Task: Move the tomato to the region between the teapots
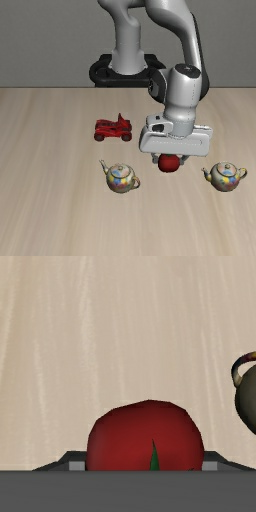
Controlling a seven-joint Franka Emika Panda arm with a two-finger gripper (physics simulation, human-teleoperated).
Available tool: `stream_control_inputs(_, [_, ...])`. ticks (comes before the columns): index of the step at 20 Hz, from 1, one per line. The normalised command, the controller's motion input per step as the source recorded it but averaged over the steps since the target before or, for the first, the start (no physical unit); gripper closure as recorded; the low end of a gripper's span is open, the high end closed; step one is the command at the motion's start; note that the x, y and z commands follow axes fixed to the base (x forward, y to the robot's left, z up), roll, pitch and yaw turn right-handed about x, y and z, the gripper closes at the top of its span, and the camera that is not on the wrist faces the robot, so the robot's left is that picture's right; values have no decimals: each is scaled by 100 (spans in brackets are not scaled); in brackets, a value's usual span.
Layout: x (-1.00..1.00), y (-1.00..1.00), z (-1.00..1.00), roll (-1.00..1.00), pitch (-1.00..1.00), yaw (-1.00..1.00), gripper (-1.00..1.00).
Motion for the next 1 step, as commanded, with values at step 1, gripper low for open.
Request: stream_control_inputs(1, [0, -100, 0, 0, 0, 0, 100])
